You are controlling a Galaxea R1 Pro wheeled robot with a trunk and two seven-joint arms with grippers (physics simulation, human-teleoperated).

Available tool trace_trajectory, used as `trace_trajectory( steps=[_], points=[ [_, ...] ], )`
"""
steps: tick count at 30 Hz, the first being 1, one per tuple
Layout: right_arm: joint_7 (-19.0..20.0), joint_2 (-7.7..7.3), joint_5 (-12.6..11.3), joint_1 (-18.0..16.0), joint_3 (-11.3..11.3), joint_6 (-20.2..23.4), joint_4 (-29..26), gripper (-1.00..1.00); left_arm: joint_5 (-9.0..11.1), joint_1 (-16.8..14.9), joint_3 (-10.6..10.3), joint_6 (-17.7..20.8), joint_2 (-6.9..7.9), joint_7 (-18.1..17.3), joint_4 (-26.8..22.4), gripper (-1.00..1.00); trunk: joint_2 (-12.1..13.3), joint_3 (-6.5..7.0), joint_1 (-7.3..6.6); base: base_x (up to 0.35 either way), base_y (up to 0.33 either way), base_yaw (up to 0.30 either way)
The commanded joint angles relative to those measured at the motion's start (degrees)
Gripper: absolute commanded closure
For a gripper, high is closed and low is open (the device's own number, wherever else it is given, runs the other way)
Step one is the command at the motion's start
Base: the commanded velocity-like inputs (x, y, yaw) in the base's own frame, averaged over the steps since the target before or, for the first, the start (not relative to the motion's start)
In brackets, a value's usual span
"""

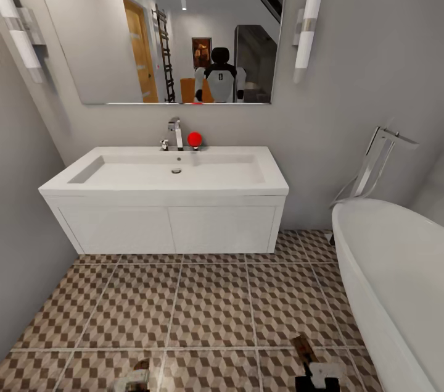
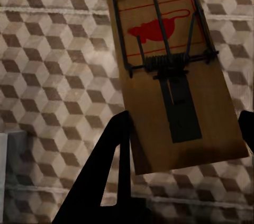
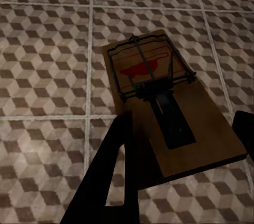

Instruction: Take the four mousetraps from the cabinet in the bathroom and place them on the bathroom floor. Make sure all four end up on the same floor surface, and ensure that at least two of them are either under or directly next to the same bathroom sink.

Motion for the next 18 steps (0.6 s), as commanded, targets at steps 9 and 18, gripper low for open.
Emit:
trace_trajectory(
  steps=[9, 18],
  points=[
    [-1.15, 6.56, 4.05, -11.7, 0.2, 20.31, -10.51, 1.0, -0.09, -10.85, 4.78, 26.46, 1.82, 17.69, -19.79, 1.0, -0.03, -0.06, 0.0, 0.0, 0.0, 0.0],
    [-3.19, 9.9, 5.44, -19.29, 0.26, 27.86, -10.19, 1.0, -1.27, -16.51, 5.99, 23.19, 1.21, 16.12, -14.32, 1.0, -0.03, -0.06, 0.0, 0.0, 0.0, 0.0]
  ],
)
